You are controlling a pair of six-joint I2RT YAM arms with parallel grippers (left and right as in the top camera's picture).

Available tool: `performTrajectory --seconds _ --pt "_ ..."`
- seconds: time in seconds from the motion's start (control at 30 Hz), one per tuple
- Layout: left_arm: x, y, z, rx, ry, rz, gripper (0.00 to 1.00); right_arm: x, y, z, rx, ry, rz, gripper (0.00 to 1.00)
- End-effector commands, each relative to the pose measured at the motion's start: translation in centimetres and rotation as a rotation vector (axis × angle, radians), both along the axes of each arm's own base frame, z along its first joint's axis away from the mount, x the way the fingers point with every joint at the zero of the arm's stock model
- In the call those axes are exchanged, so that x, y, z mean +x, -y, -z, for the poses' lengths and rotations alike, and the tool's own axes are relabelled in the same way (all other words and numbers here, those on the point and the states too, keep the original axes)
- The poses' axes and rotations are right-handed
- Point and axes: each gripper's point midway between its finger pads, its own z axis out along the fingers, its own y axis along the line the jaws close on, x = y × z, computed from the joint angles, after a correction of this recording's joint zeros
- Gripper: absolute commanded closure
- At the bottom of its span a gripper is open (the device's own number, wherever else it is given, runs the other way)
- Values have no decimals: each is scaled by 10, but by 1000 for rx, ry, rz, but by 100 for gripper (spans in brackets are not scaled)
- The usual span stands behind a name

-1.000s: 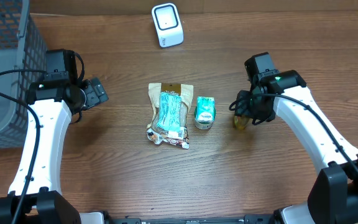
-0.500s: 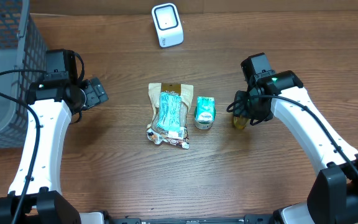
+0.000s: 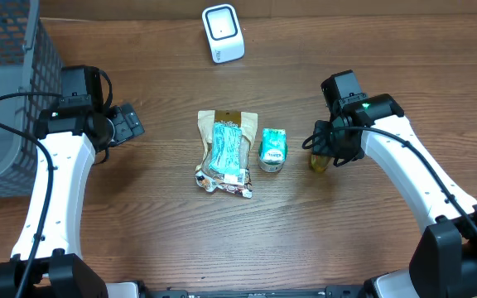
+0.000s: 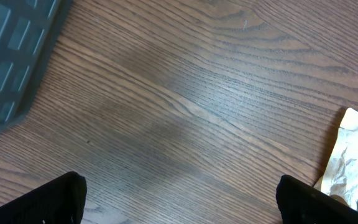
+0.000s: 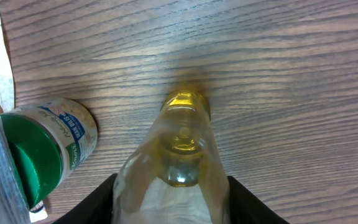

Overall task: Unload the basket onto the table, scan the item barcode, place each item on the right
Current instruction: 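Lift the juice bottle and tilt it toward the scanner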

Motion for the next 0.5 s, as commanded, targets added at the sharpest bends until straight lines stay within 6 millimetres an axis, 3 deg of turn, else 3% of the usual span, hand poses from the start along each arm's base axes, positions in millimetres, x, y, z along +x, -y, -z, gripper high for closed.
performTrajectory --seconds 0.0,0.13,0.27,0.47 --pt "2 -1 -7 14 19 11 0 1 1 0 -7 6 5 54" --pt "2 -1 -7 14 20 11 0 1 1 0 -7 8 5 55" --pt "2 -1 -7 14 19 11 0 2 -1 -1 9 8 6 71" --pt "2 -1 -7 14 20 11 0 6 -7 -20 40 13 -8 73"
